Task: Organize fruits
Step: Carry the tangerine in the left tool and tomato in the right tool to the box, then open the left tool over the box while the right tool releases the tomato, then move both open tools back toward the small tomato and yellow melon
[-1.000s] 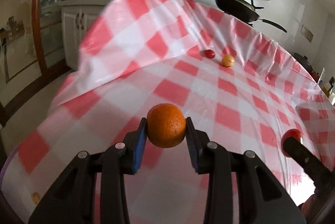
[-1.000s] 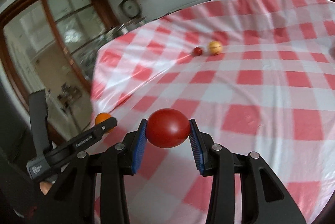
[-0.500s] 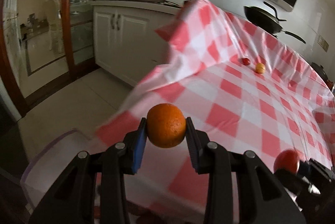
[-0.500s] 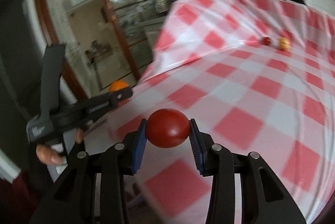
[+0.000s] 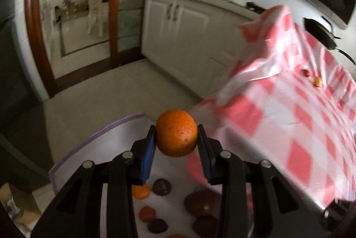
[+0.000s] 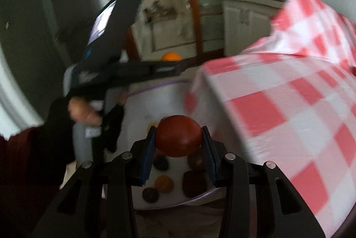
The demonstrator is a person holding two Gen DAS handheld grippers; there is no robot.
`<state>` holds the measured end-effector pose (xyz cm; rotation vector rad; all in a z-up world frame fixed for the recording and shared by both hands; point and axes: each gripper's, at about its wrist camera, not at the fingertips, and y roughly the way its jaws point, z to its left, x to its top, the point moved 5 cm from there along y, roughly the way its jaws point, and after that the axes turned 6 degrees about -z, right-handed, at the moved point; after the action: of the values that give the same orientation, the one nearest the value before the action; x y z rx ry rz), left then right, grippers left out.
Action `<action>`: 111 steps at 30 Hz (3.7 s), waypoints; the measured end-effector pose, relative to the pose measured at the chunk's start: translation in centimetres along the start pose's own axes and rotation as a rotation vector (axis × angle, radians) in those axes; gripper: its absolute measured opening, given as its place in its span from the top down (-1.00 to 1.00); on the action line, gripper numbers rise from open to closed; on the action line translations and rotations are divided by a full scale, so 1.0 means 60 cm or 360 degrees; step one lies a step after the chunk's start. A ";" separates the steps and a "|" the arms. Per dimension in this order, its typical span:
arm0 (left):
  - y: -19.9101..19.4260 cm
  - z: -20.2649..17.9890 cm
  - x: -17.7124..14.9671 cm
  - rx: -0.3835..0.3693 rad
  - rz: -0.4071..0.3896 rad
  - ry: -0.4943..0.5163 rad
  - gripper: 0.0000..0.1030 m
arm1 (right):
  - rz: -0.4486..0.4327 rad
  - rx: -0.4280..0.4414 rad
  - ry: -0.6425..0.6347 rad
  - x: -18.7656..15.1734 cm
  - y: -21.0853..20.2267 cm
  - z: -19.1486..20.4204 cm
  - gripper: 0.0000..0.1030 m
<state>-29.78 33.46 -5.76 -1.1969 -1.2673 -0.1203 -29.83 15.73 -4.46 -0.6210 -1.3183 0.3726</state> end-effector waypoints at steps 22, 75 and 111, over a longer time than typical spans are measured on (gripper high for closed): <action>0.190 0.100 -0.176 0.0204 0.0645 -0.0033 0.28 | 0.0740 0.0052 -0.0297 -0.113 0.217 0.077 0.23; -0.035 -0.396 0.149 -0.0282 -0.0186 0.0372 -0.96 | -0.0734 -0.0911 0.0280 0.026 -0.400 -0.337 -0.69; 0.299 -0.688 0.233 -0.0347 -0.0206 -0.0222 -0.96 | -0.0255 -0.1129 0.0908 0.077 -0.168 -0.885 -0.69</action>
<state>14.38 18.34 0.97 -1.3264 -1.4833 -0.2798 21.79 -0.55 -1.23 -1.1050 -0.9110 -0.4119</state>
